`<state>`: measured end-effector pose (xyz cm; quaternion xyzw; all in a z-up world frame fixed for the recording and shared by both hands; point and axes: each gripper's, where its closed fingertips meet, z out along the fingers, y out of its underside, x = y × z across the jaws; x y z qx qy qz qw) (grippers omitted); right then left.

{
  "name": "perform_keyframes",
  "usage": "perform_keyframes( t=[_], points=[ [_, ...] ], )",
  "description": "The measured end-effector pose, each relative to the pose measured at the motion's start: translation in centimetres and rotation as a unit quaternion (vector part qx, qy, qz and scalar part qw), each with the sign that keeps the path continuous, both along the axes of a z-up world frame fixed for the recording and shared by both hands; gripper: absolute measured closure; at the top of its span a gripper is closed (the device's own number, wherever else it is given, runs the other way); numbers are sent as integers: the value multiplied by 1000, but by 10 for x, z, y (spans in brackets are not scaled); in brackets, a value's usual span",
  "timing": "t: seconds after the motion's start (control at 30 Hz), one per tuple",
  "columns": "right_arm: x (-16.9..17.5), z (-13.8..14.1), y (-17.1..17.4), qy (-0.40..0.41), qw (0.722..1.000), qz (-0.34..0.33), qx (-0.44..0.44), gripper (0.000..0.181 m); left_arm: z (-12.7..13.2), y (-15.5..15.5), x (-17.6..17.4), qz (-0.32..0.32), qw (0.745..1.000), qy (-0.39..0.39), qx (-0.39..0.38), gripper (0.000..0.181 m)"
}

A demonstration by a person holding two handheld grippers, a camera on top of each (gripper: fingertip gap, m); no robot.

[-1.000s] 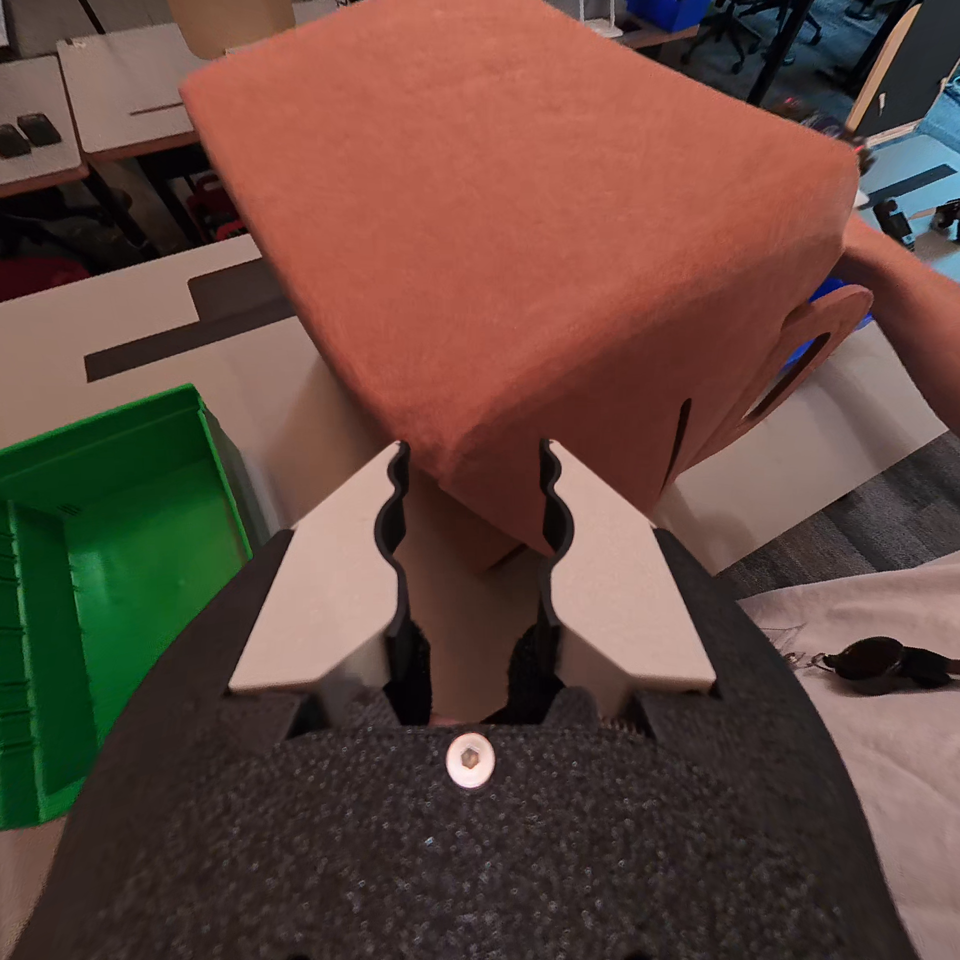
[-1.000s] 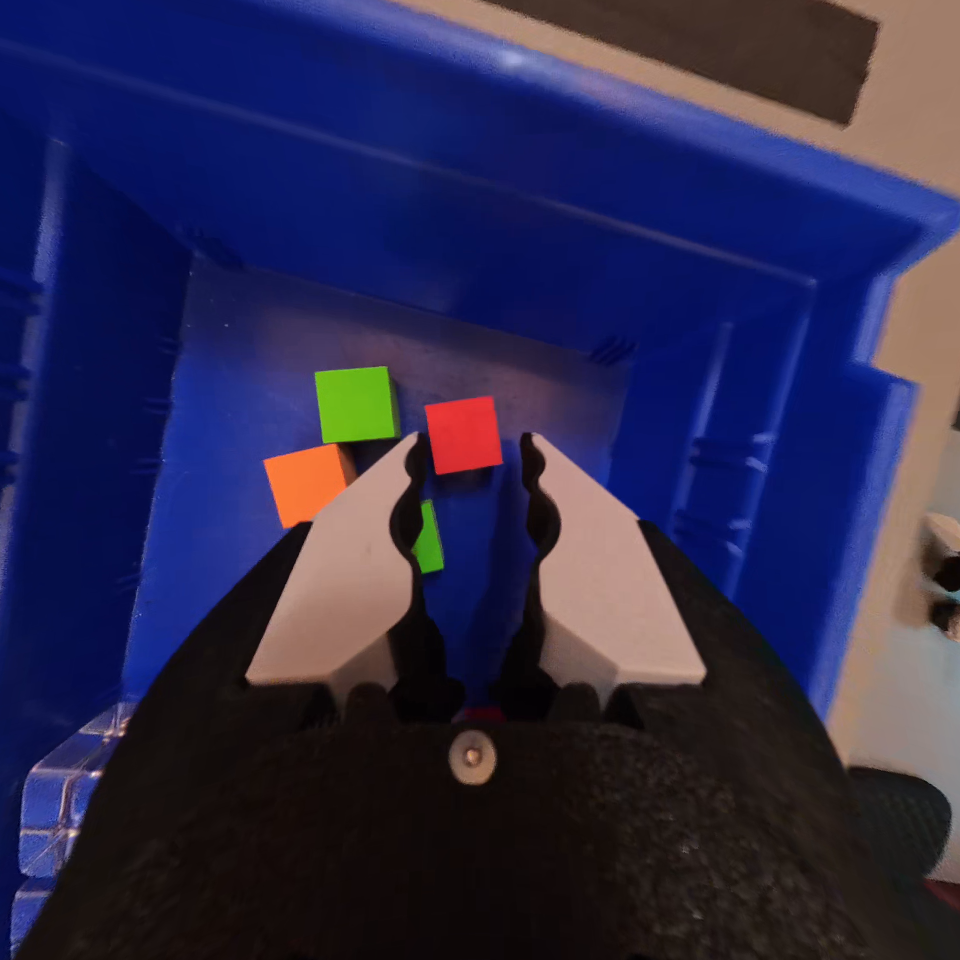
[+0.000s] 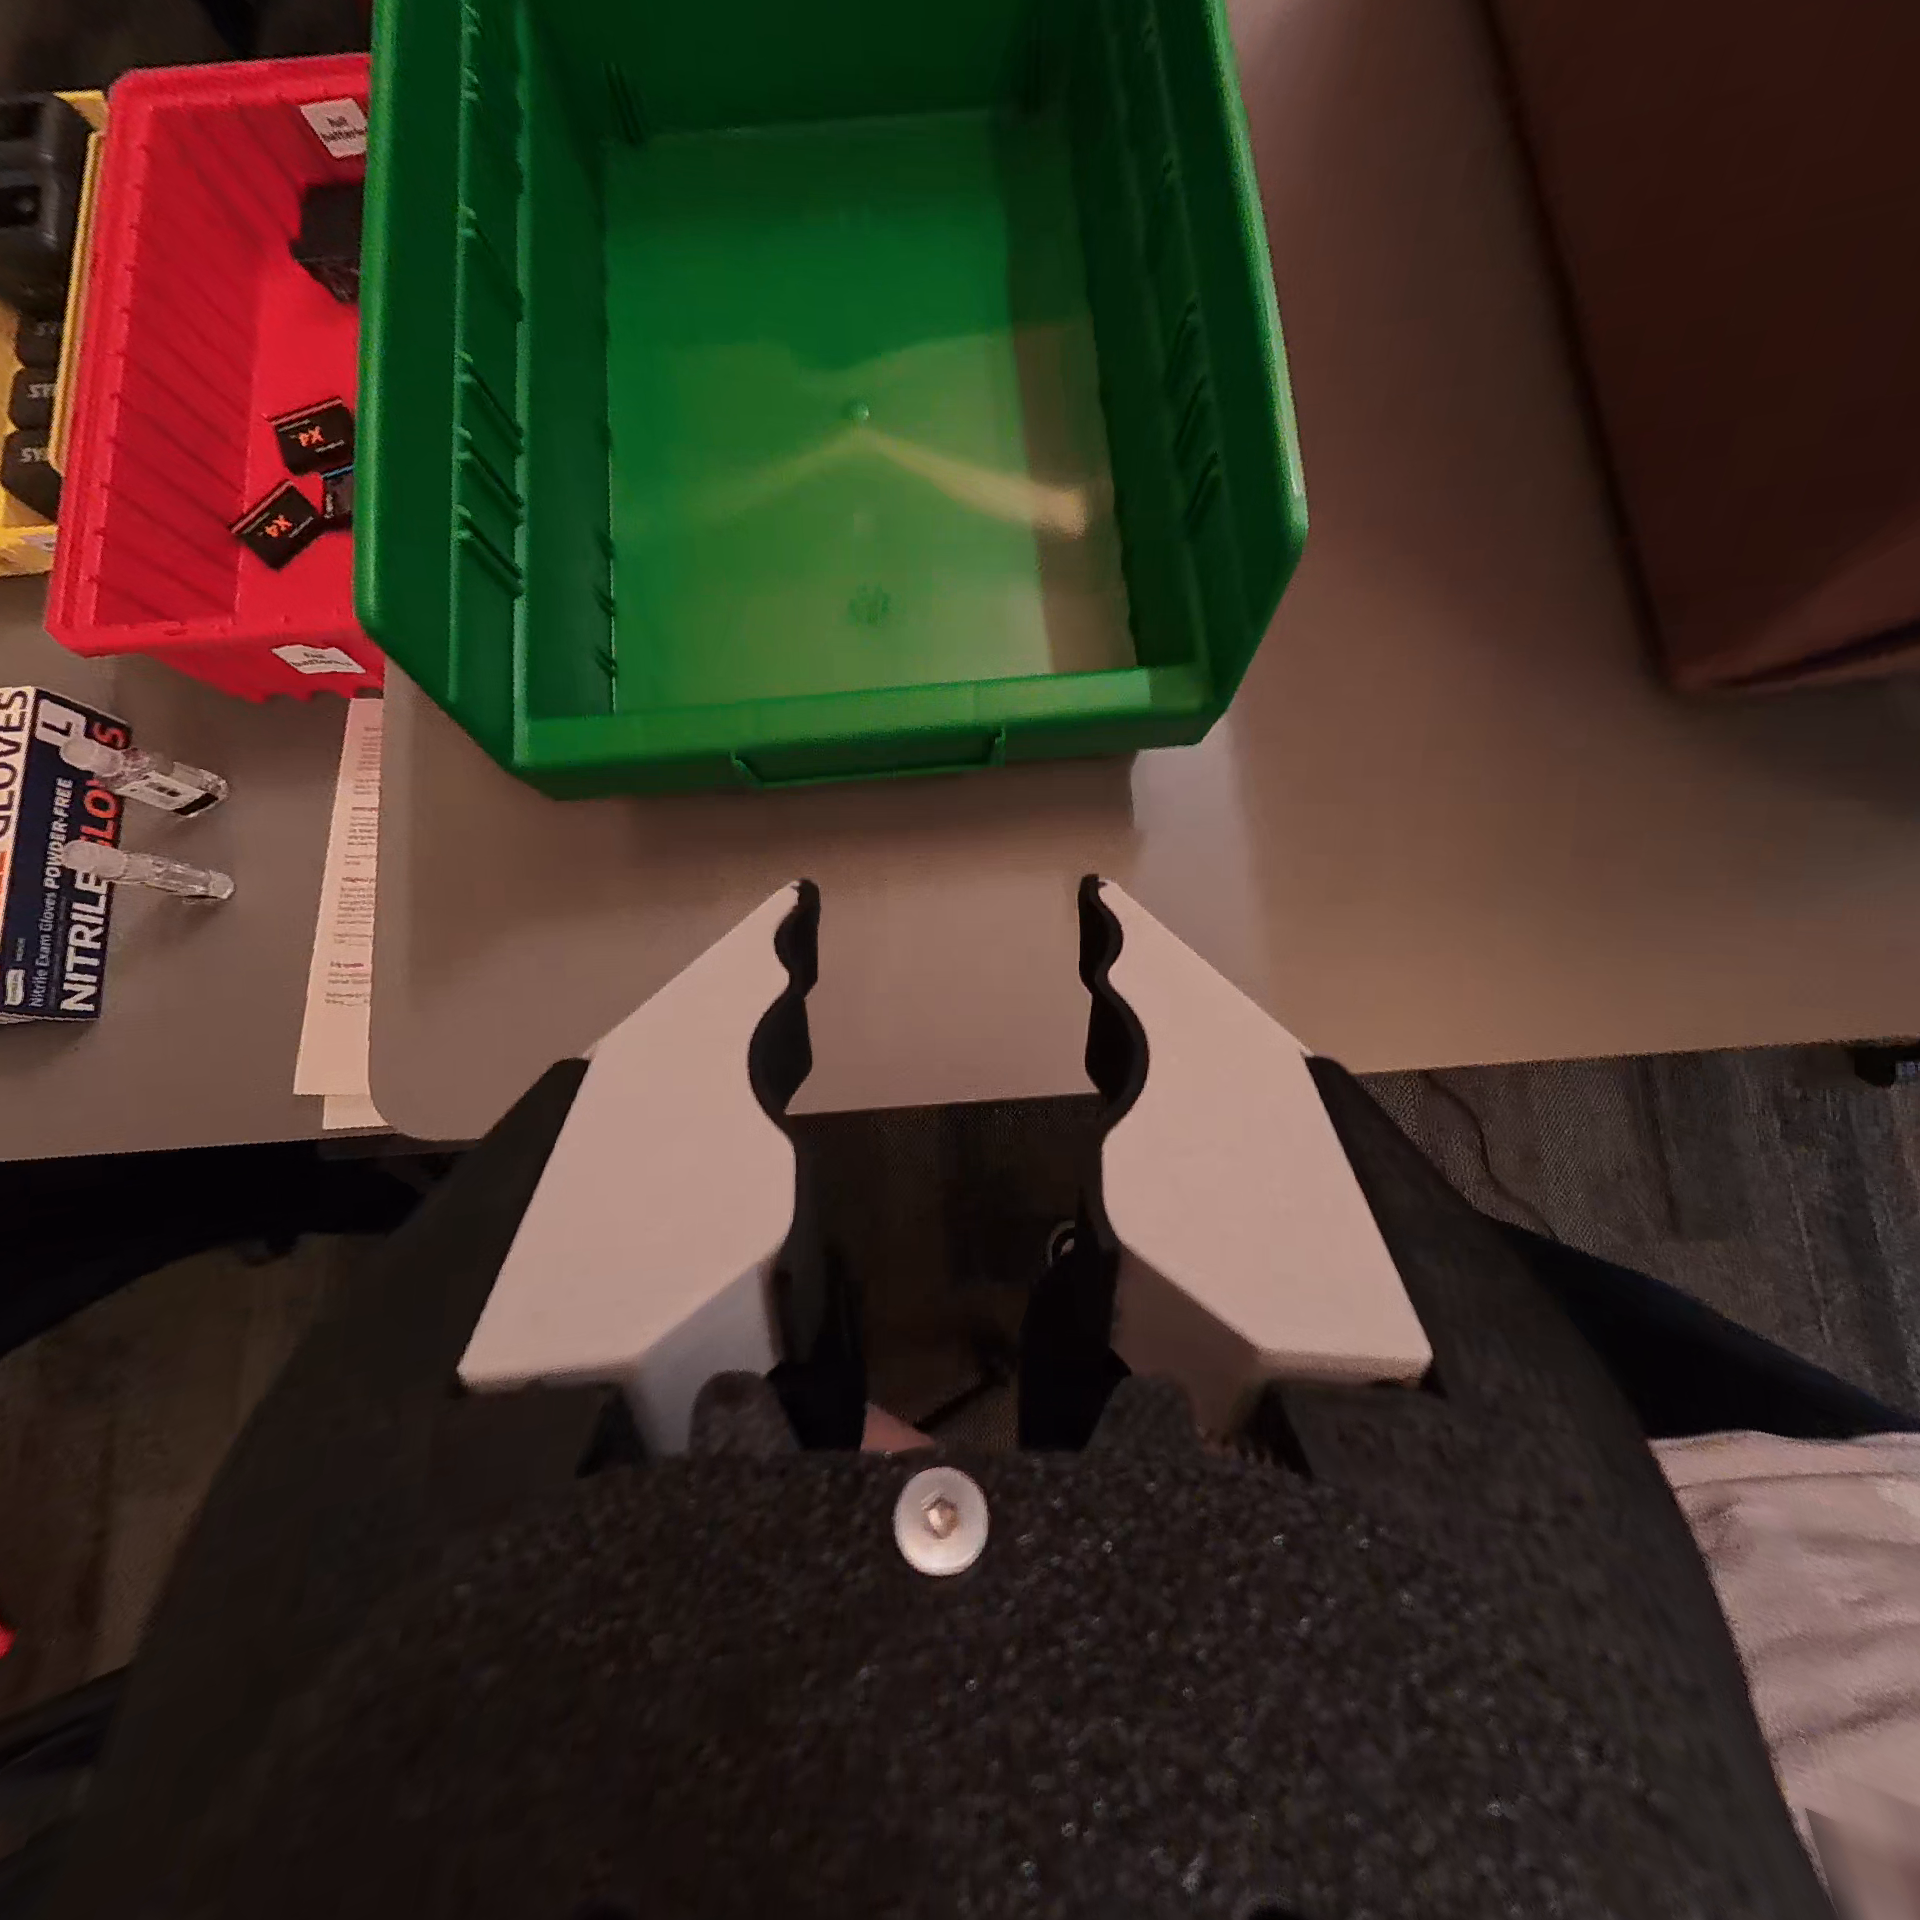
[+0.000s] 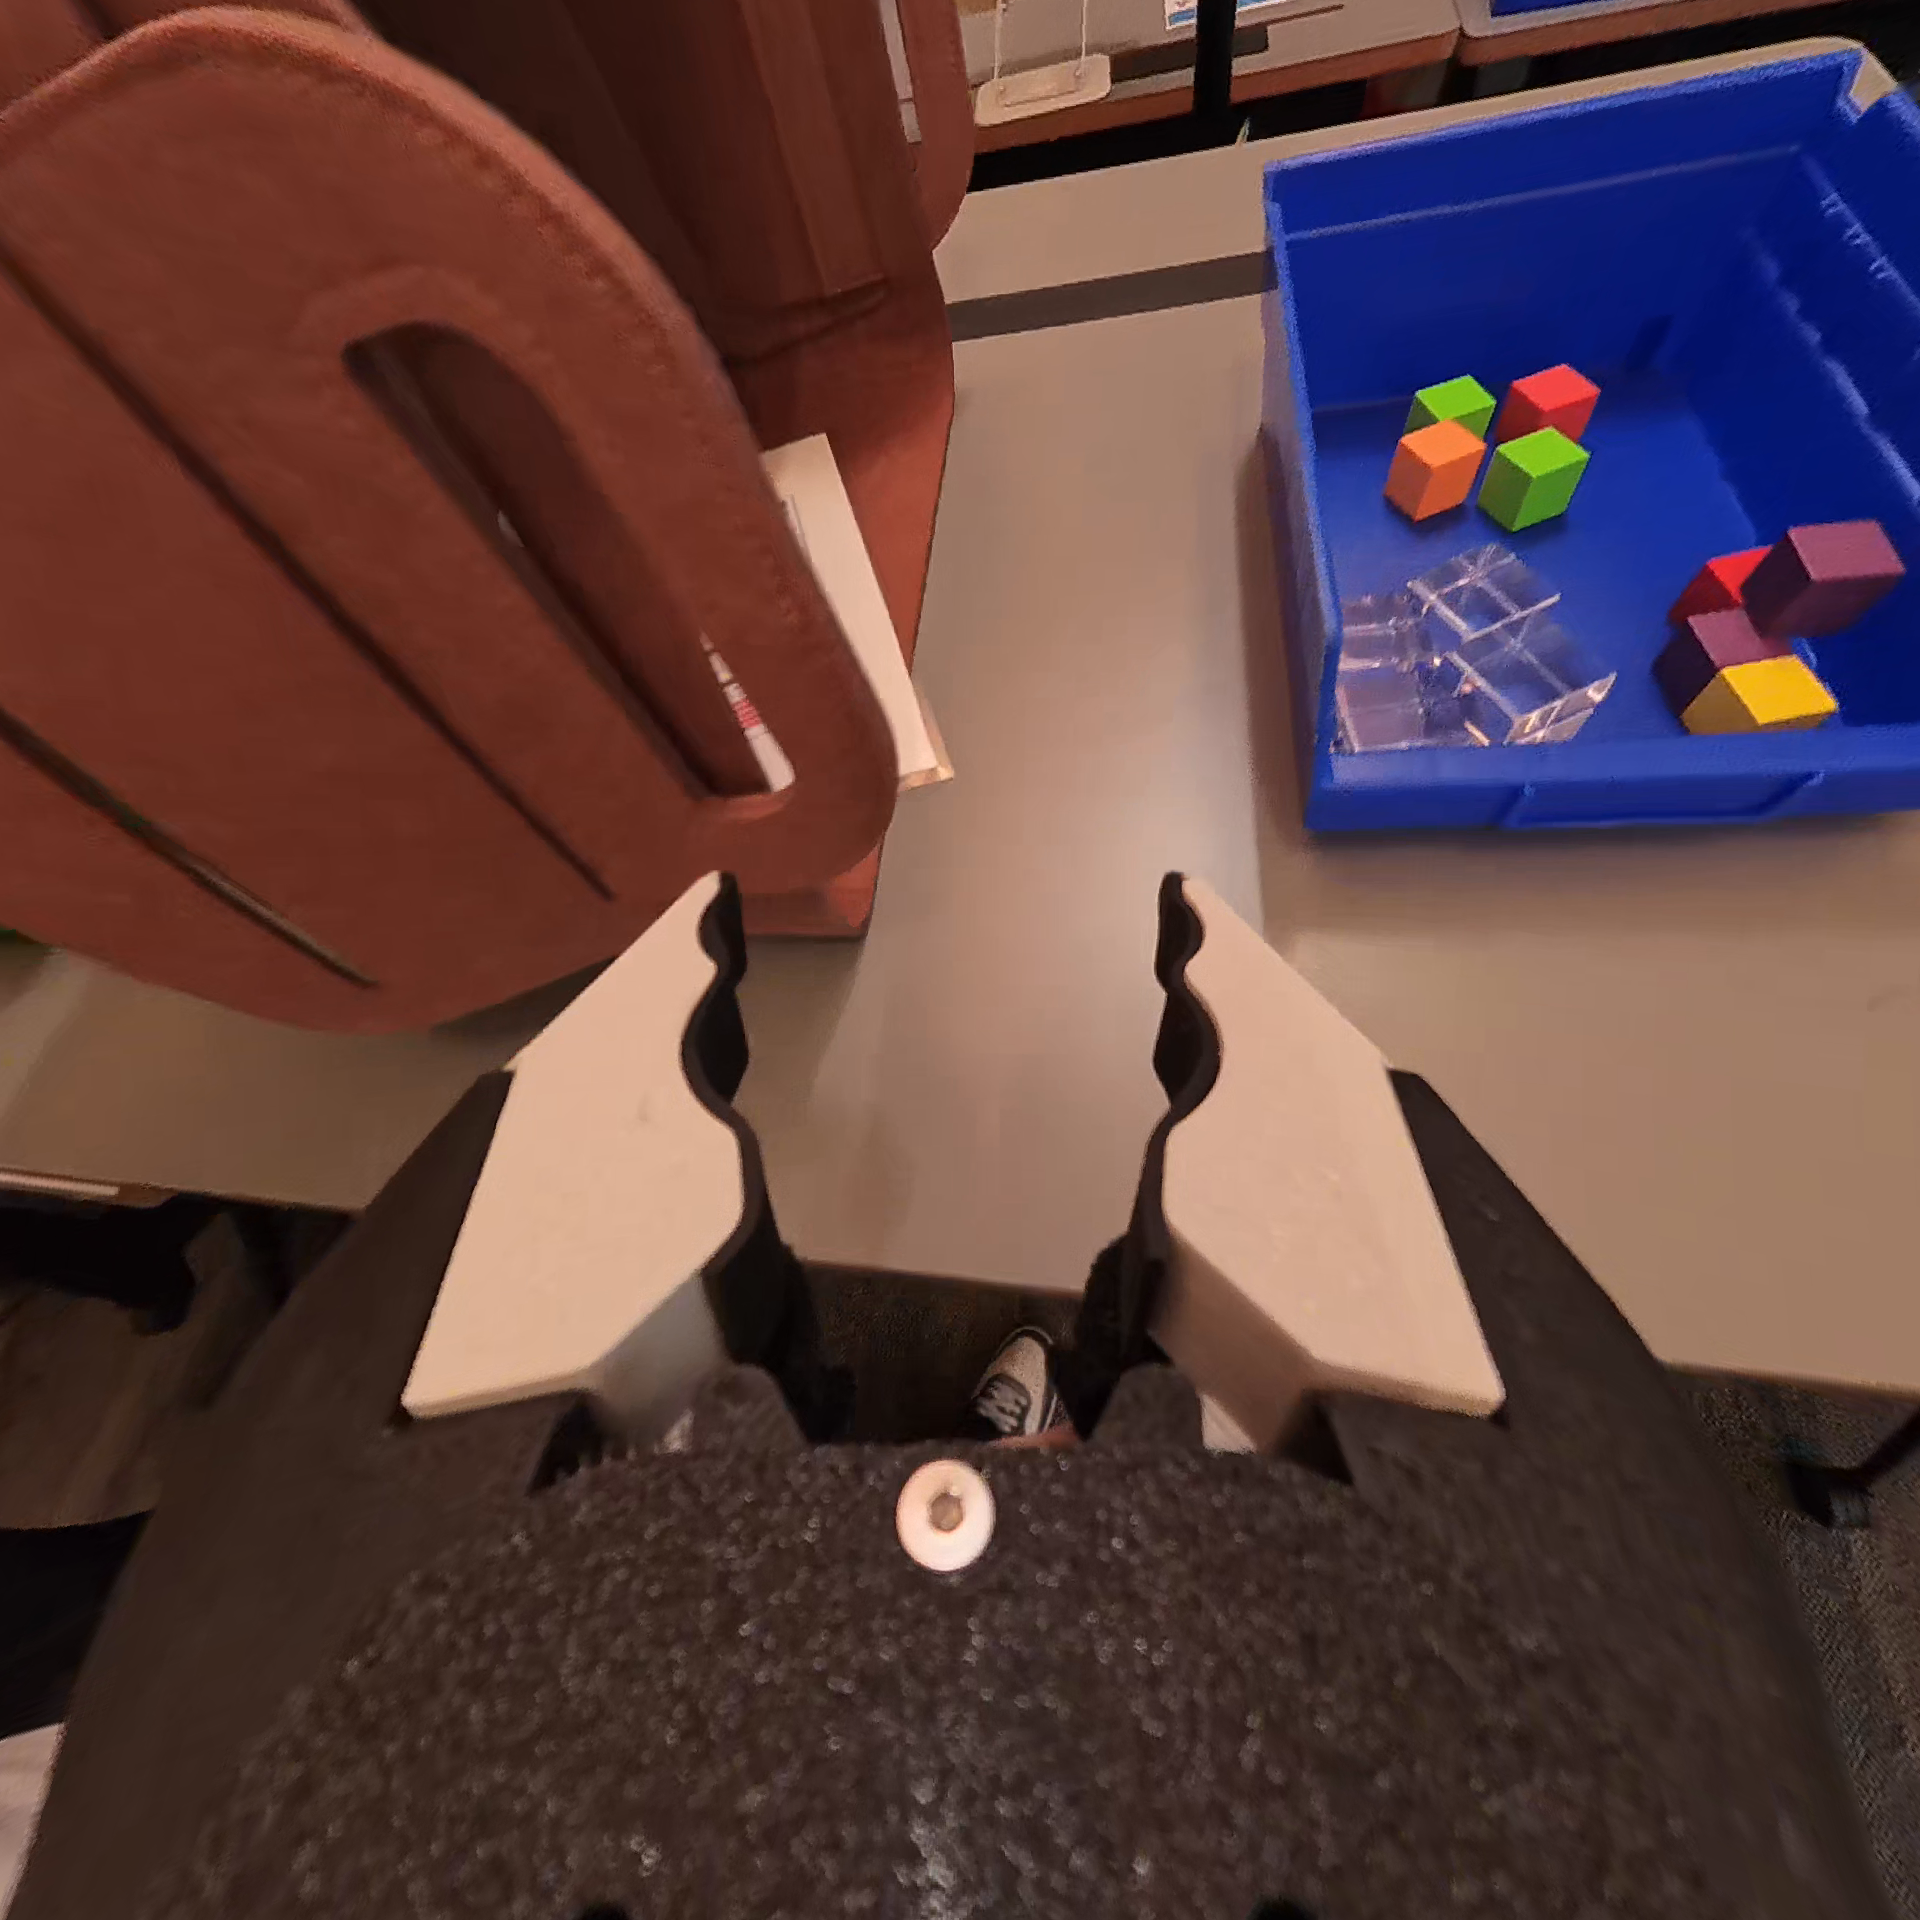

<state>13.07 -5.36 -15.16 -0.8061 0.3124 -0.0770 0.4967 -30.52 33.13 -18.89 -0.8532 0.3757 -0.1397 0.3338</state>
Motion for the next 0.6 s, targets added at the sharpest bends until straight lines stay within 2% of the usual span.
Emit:
perform_keyframes(
  t=[0.17,0.3,0.4,0.5,0.6],
  points=[
    [-23,-5,-30,-10,1000,-12,-12,100,0,-25,12,-41,999,-6,9,129],
    [-16,-4,-65,-20,999,-46,-12,99,28,-75,55,-115,990,-51,57,130],
    [-3,-4,-88,-20,998,-60,-15,97,57,-149,112,-215,965,-140,50,130],
    [21,-5,-112,-41,996,-80,-13,97,85,-233,174,-315,922,-225,27,129],
    [57,-4,-129,-73,993,-95,1,97,102,-317,243,-404,873,-274,-6,129]
  ],
)
